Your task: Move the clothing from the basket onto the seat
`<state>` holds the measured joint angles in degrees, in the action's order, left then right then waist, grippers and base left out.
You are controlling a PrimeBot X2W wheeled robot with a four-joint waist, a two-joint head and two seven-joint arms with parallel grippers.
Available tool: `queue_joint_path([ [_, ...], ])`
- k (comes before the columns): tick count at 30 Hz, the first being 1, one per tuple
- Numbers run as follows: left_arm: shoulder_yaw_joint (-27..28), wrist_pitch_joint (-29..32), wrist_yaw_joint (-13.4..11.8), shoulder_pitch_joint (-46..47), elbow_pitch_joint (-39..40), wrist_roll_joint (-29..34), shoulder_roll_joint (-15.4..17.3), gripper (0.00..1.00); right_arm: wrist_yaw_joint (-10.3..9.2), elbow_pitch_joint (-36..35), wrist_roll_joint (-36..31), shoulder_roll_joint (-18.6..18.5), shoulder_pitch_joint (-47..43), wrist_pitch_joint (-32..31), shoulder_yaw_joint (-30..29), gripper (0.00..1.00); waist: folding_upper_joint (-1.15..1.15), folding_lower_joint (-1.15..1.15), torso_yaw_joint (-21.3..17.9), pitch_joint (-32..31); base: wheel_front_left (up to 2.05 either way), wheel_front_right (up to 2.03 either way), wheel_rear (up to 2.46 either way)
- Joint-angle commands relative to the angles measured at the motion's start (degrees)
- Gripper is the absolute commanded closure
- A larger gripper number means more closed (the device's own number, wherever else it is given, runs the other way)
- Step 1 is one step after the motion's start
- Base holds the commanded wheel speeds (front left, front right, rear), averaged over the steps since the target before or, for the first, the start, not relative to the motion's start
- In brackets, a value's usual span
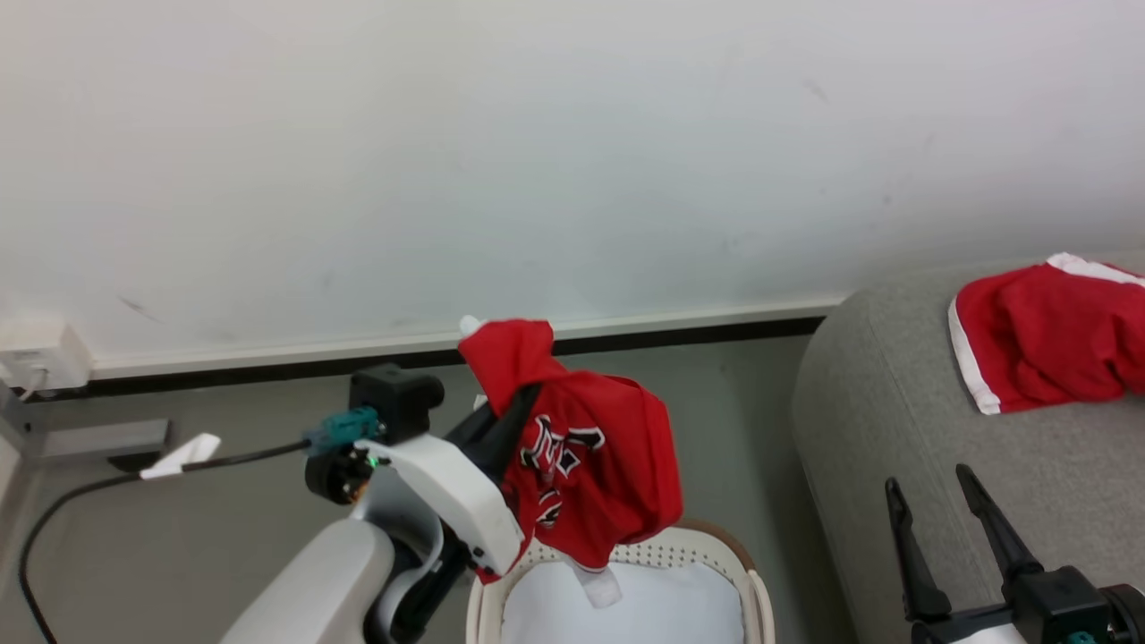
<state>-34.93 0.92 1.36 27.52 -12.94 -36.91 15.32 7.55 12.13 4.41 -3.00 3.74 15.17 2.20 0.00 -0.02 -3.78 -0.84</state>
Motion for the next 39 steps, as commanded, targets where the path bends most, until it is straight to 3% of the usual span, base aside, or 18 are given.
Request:
queue_joint_path([
  [1, 0.6, -0.2, -0.3, 0.8, 0.8, -0.2, 0.4, 1.0, -0.13, 0.2, -0.5, -0.7, -1.0, 0.0, 0.3, 0.0, 0.0, 0.02, 1.5, -1.6, 0.0, 0.0, 0.0],
  [12, 1.5, 1.8, -1.6, 2.3, 6.9, -0.3, 2.2, 1.0, -0.13, -1.9, 2.7, -4.4, -0.5, 0.0, 7.6, 0.0, 0.0, 0.02, 4.1, -4.7, 0.0, 0.0, 0.0],
  [20, -0.7, 3.1, -1.6, 1.6, 9.3, 0.4, 1.5, 1.0, -0.13, -4.5, 8.0, -11.4, 5.6, 0.0, 21.4, 0.0, 0.0, 0.02, 6.0, -5.2, 0.0, 0.0, 0.0],
  [27, -3.0, 3.8, -0.9, 1.6, 10.2, 0.6, 0.2, 1.0, -0.13, -1.2, 13.4, -15.5, 15.3, -1.4, 34.4, 0.0, 0.0, 0.02, 7.0, -5.4, 0.0, 0.0, 0.0],
  [32, -4.7, 4.3, -0.3, 2.3, 10.7, 0.8, -1.1, 1.0, -0.13, 4.0, 14.9, -15.6, 22.9, -3.6, 41.7, 0.0, 0.0, 0.02, 7.5, -5.3, 0.0, 0.0, 0.0],
  [39, -6.4, 4.2, 0.8, 2.9, 11.2, -0.7, -3.5, 1.0, -0.13, 15.3, 21.2, -11.1, 29.1, -3.7, 48.4, 0.0, 0.0, 0.02, 8.7, -5.5, 0.0, 0.0, 0.0],
])
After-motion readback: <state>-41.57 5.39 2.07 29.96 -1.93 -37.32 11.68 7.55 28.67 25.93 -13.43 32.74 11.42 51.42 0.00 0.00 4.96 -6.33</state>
